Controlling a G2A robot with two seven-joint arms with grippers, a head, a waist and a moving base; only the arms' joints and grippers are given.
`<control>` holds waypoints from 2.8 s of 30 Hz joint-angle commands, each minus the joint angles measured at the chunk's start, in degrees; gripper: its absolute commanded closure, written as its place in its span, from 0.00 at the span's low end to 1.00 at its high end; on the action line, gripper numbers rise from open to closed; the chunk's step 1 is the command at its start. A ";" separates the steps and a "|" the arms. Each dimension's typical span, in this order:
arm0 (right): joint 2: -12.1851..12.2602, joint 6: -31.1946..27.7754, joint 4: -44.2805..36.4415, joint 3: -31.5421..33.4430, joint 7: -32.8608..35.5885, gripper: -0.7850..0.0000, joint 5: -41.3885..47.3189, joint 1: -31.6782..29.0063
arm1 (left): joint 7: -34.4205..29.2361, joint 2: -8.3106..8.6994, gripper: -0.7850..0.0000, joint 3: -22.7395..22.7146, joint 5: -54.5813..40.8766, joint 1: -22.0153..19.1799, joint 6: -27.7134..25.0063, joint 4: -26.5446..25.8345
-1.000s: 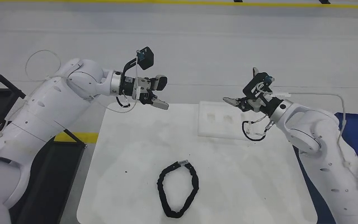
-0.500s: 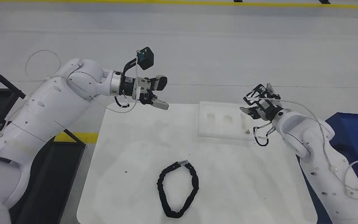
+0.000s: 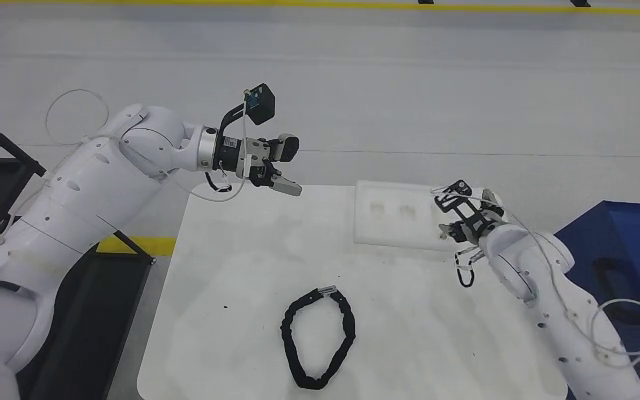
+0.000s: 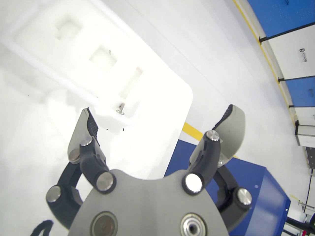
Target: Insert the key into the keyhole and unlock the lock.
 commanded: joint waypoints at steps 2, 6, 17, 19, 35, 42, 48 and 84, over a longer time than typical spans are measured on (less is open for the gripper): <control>-0.44 4.05 0.40 0.08 0.62 0.00 3.63 -1.36 | 0.00 0.00 0.00 0.00 0.00 0.00 0.00 0.00; -1.02 8.13 3.16 0.72 -1.14 0.00 8.54 -2.63 | 0.00 0.00 0.00 0.00 0.00 0.00 0.00 0.00; -2.93 13.27 10.76 -0.35 -7.40 0.00 19.39 -1.06 | 0.00 0.00 0.00 0.00 0.00 0.00 0.00 0.00; -3.26 13.41 12.13 -0.95 -8.10 0.00 20.25 -0.20 | 0.00 0.00 0.00 0.00 0.00 0.00 0.00 0.00; -3.26 13.41 12.13 -0.95 -8.10 0.00 20.25 -0.20 | 0.00 0.00 0.00 0.00 0.00 0.00 0.00 0.00; -3.43 12.03 13.05 -1.18 -5.69 0.00 22.75 0.25 | 0.00 0.00 0.00 0.00 0.00 0.00 0.00 0.00; -4.24 2.86 22.80 -4.13 0.13 0.00 26.94 6.47 | 0.00 0.00 0.00 0.00 0.00 0.00 0.00 0.00; -8.14 0.35 41.88 -12.67 12.10 0.54 32.60 24.46 | 0.00 0.00 0.00 0.00 0.00 0.00 0.00 0.00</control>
